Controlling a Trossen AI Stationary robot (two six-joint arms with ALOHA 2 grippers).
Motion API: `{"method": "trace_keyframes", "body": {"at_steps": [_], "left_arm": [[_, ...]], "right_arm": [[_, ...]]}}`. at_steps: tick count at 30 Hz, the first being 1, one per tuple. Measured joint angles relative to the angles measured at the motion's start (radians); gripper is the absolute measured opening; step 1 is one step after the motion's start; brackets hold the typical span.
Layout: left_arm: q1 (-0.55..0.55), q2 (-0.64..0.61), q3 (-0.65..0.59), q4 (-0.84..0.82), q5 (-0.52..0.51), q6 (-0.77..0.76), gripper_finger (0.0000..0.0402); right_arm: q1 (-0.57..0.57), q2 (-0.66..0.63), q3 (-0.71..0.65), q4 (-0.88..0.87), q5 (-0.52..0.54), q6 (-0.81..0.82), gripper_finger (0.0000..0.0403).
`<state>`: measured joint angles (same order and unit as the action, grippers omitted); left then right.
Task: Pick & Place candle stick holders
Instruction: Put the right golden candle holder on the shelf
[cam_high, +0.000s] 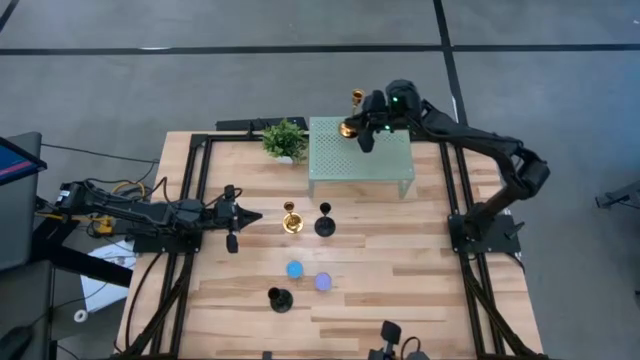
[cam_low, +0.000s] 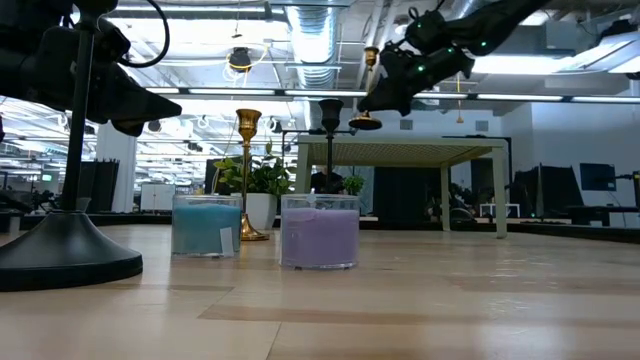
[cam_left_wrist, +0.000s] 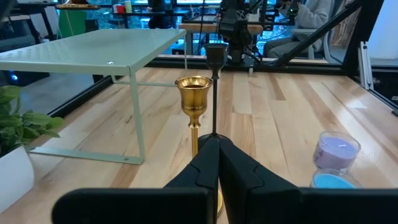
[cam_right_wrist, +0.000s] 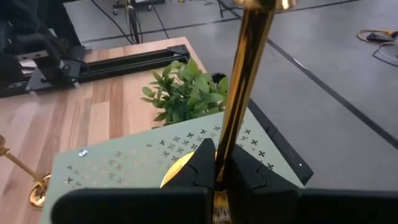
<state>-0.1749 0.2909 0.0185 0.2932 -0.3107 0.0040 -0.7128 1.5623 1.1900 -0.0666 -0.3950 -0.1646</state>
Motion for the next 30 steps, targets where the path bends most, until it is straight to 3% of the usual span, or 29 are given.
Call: {"method": "trace_keyframes", "body": {"at_steps": [11, 21, 30], "left_arm": [[0.0, 0.0, 0.0, 0.0, 0.0, 0.0, 0.0008], [0.0, 0.0, 0.0, 0.0, 0.0, 0.0, 0.0008], [0.0, 0.0, 0.0, -0.001, 0.0, 0.0, 0.0008]], "right_arm": [[-0.016, 0.014, 0.008, -0.017, 0.006, -0.003, 0.0004], [-0.093, 0.01, 0.008, -0.158, 0.091, -0.047, 0.0004], [-0.116, 0.008, -0.02, -0.136, 0.133, -0.056, 0.0004]]}}
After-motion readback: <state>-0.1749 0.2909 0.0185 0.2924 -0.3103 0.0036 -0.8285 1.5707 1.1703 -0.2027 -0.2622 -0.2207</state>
